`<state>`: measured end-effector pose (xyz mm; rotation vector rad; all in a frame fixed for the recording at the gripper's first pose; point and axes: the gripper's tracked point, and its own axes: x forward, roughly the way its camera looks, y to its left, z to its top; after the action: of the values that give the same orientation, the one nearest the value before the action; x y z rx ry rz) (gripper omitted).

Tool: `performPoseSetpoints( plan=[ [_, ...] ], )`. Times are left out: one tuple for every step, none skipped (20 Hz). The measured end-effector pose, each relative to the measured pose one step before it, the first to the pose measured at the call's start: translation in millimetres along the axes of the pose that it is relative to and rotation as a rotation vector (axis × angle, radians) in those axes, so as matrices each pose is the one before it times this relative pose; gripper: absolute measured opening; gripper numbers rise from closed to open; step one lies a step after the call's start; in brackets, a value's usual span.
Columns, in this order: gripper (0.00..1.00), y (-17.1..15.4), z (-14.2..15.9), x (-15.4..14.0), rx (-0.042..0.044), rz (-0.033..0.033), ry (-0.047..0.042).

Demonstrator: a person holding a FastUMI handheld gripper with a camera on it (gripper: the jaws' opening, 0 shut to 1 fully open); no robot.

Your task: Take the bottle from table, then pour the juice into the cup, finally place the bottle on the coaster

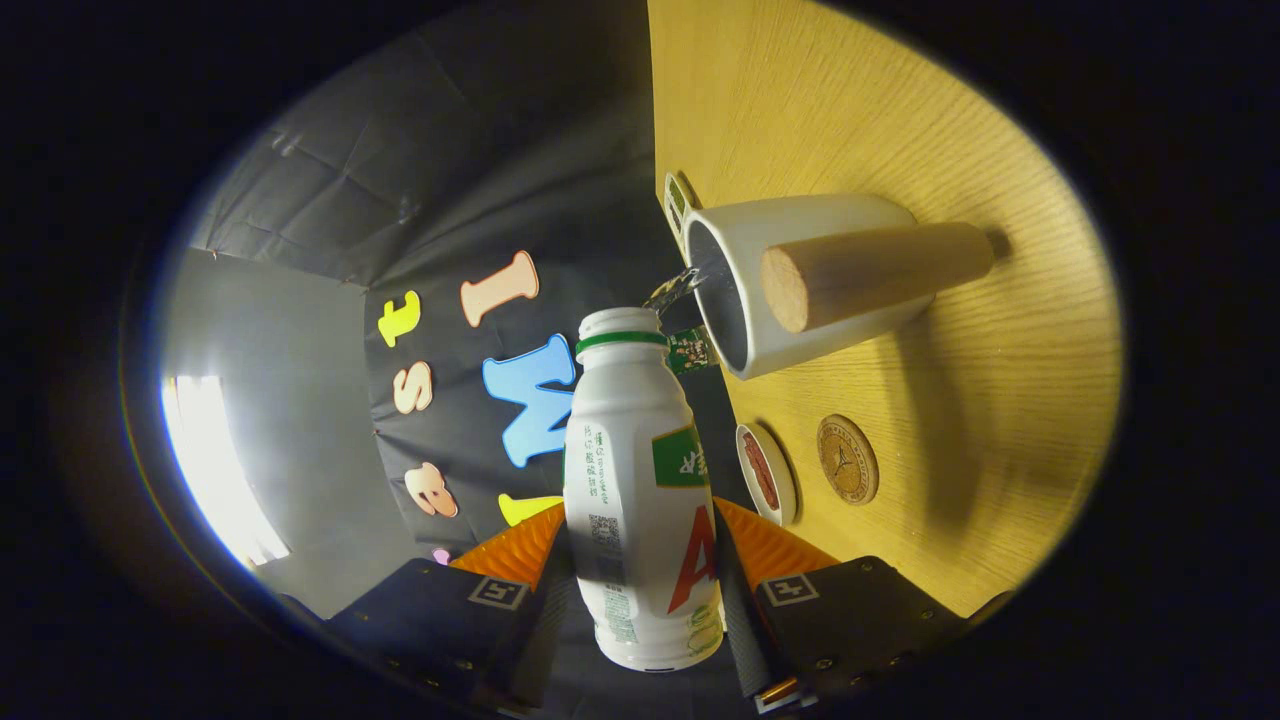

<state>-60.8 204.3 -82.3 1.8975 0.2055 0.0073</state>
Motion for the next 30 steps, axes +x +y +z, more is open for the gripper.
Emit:
performPoseSetpoints(
  plan=[
    [0.7, 0.34, -0.28, -0.49, 0.00347, 0.00108, 0.00064],
    [0.7, 0.81, -0.96, -0.6, 0.00348, 0.00053, 0.00232],
    [0.7, 0.41, -0.27, 0.13, 0.00322, 0.00102, 0.00177],
    [0.7, 0.34, -0.79, -0.03, 0.00196, 0.0019, 0.00154],
    [0.7, -0.48, -0.27, 0.35, 0.00233, -0.00093, 0.00136],
    [0.69, 0.42, -0.3, -0.88, 0.00316, 0.00072, -0.00026],
    [0.69, -0.13, 0.39, 0.2, 0.00315, -0.00012, 0.00114],
    [0.69, 0.45, -1.28, -0.1, 0.0035, 0.00169, -0.00011],
    [0.69, 0.35, -0.15, -0.16, 0.00467, 0.00406, 0.00059],
    [0.7, 0.3, -0.56, -0.39, 0.00486, 0.003, -0.00008],
    [0.7, -0.61, -0.51, 0.91, 0.00422, 0.00331, 0.00002],
    [0.69, 0.8, -0.67, 0.84, 0.00367, 0.0047, 0.00159],
    [0.69, -0.45, 0.09, -0.08, 0.00312, 0.00167, 0.0004],
    [0.69, 0.94, -0.67, 0.69, 0.00342, 0.00434, 0.00146],
    [0.69, -0.49, -1.3, 0.91, 0.00284, 0.00202, 0.00368],
    [0.69, 0.57, 0.0, -0.33, 0.00204, 0.00411, 0.0],
    [0.69, -1.04, -0.02, 0.84, 0.0028, 0.00043, 0.00248],
    [0.69, 0.82, -0.72, 0.14, 0.00358, 0.00485, -0.0016],
    [0.69, 0.6, 0.99, 0.41, 0.00411, 0.00161, -0.00104],
    [0.69, 0.21, 0.29, -0.1, 0.00489, 0.0019, -0.00351],
    [0.69, 0.13, 0.57, 0.31, 0.00323, 0.00275, -0.00159],
    [0.69, -0.51, -1.05, -0.37, 0.00178, 0.0008, -0.00053],
    [0.69, -0.76, -0.36, 0.42, 0.00025, -0.00047, -0.00046],
    [0.69, -0.35, -0.6, 0.44, 0.00136, -0.00347, 0.00171],
    [0.7, -1.14, -0.81, 0.57, 0.00529, -0.00381, 0.00027],
    [0.7, 1.9, 1.05, -1.24, 0.00817, 0.00156, -0.00269],
    [0.69, 0.63, 0.39, -0.14, 0.00456, 0.00194, -0.00015],
    [0.69, 0.25, -1.41, 0.73, 0.00089, 0.00379, -0.00196],
    [0.7, 2.08, -0.26, 0.78, 0.00198, 0.00791, -0.00264],
    [0.69, 3.41, 0.07, 0.86, 0.00452, 0.01063, -0.00301]
  ],
)
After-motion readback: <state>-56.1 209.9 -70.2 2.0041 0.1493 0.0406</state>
